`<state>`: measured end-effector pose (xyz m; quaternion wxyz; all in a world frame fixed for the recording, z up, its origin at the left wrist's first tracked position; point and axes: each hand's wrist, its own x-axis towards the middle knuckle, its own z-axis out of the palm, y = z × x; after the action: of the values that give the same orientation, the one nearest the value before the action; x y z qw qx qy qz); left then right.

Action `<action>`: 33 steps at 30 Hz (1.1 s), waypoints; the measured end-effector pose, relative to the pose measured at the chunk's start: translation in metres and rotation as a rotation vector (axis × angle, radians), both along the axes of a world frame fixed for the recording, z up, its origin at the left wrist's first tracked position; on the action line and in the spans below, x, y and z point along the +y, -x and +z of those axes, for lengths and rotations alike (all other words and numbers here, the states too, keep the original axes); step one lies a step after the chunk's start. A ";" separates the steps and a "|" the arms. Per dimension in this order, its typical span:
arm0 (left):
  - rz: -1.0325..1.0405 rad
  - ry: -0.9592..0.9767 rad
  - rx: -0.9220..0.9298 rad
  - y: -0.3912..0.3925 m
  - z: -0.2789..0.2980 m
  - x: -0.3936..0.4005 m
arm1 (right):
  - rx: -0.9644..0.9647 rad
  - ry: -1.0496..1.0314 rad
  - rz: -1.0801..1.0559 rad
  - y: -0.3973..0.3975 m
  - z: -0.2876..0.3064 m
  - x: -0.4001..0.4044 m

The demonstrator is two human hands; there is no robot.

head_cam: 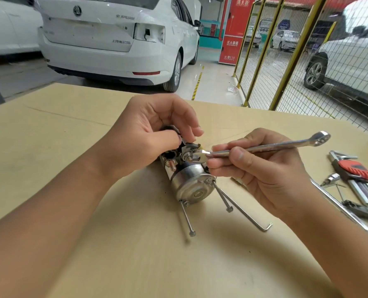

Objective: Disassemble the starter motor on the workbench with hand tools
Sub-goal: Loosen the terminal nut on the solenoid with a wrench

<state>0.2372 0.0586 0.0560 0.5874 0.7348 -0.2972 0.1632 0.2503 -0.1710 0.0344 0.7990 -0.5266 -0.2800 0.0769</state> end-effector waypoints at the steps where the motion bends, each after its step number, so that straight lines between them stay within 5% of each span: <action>1: 0.001 -0.003 0.000 0.000 0.000 0.000 | -0.026 0.014 -0.019 0.001 0.002 0.000; 7: 0.029 -0.068 0.013 0.003 0.000 0.001 | -0.176 0.086 -0.086 0.006 0.009 0.001; 14: 0.179 -0.490 -0.253 0.007 -0.002 -0.003 | -0.044 -0.044 -0.184 0.000 0.014 -0.012; 19: 0.216 -0.534 -0.255 0.003 -0.005 0.000 | 0.222 -0.139 0.073 -0.012 0.025 -0.036; 23: 0.273 -0.566 -0.183 0.000 -0.010 0.002 | 0.232 -0.167 0.195 -0.015 0.026 -0.046; 27: 0.249 -0.551 -0.157 -0.001 -0.011 0.005 | 0.232 -0.145 0.061 -0.015 0.035 -0.049; 33: 0.183 -0.828 -0.139 -0.004 0.001 0.020 | 0.301 -0.177 -0.157 -0.018 0.039 -0.051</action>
<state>0.2410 0.0787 0.0567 0.2047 0.9192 -0.3098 0.1308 0.2683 -0.2216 0.0732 0.8785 -0.4572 -0.1212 0.0671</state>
